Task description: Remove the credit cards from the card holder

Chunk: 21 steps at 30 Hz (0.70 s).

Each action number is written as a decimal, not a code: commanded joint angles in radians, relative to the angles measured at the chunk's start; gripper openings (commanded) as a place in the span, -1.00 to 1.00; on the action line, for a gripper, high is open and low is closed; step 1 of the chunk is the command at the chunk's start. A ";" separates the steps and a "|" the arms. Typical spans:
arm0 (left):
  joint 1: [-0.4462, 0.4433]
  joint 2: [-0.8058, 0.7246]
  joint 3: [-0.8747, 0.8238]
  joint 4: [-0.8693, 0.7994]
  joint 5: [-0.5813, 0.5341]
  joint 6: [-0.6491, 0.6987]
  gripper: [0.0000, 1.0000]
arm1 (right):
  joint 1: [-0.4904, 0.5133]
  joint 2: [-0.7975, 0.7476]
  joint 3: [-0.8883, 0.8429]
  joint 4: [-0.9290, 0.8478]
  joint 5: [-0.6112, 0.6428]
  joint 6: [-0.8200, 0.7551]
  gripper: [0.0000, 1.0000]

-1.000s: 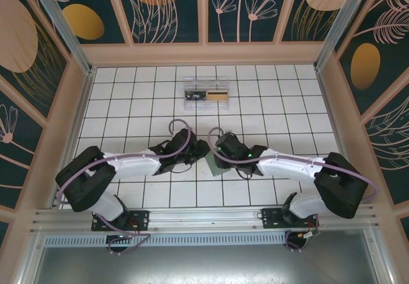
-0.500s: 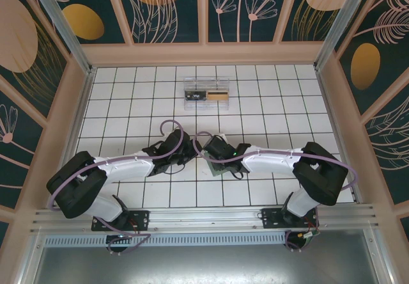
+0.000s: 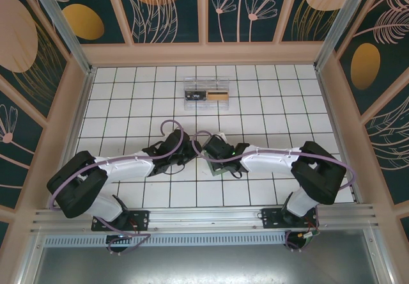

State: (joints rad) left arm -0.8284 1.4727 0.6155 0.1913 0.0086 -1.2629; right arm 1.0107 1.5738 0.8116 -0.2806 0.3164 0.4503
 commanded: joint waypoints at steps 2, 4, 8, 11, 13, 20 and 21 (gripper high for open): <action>-0.015 0.067 0.006 0.115 0.092 0.015 -0.34 | -0.001 -0.006 -0.009 -0.018 -0.042 0.004 -1.00; -0.034 0.102 0.028 0.146 0.110 0.010 -0.41 | -0.001 -0.009 -0.009 -0.011 -0.057 0.008 -1.00; -0.064 0.176 0.080 0.160 0.128 0.002 -0.73 | -0.001 -0.011 -0.013 0.003 -0.082 0.017 -1.00; -0.066 0.210 0.087 0.176 0.136 -0.013 -0.86 | -0.001 -0.015 -0.018 0.009 -0.092 0.024 -1.00; -0.066 0.213 0.088 0.181 0.133 -0.018 -0.91 | -0.001 -0.018 -0.024 0.015 -0.095 0.028 -1.00; -0.067 0.270 0.129 0.172 0.111 -0.013 -1.00 | -0.002 -0.028 -0.043 0.036 -0.109 0.034 -1.00; -0.067 0.287 0.131 0.175 0.115 -0.017 -1.00 | -0.002 -0.027 -0.044 0.038 -0.112 0.034 -1.00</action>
State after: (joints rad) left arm -0.8925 1.6958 0.7040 0.3260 0.1284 -1.2682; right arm 0.9951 1.5581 0.7895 -0.2504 0.2878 0.4736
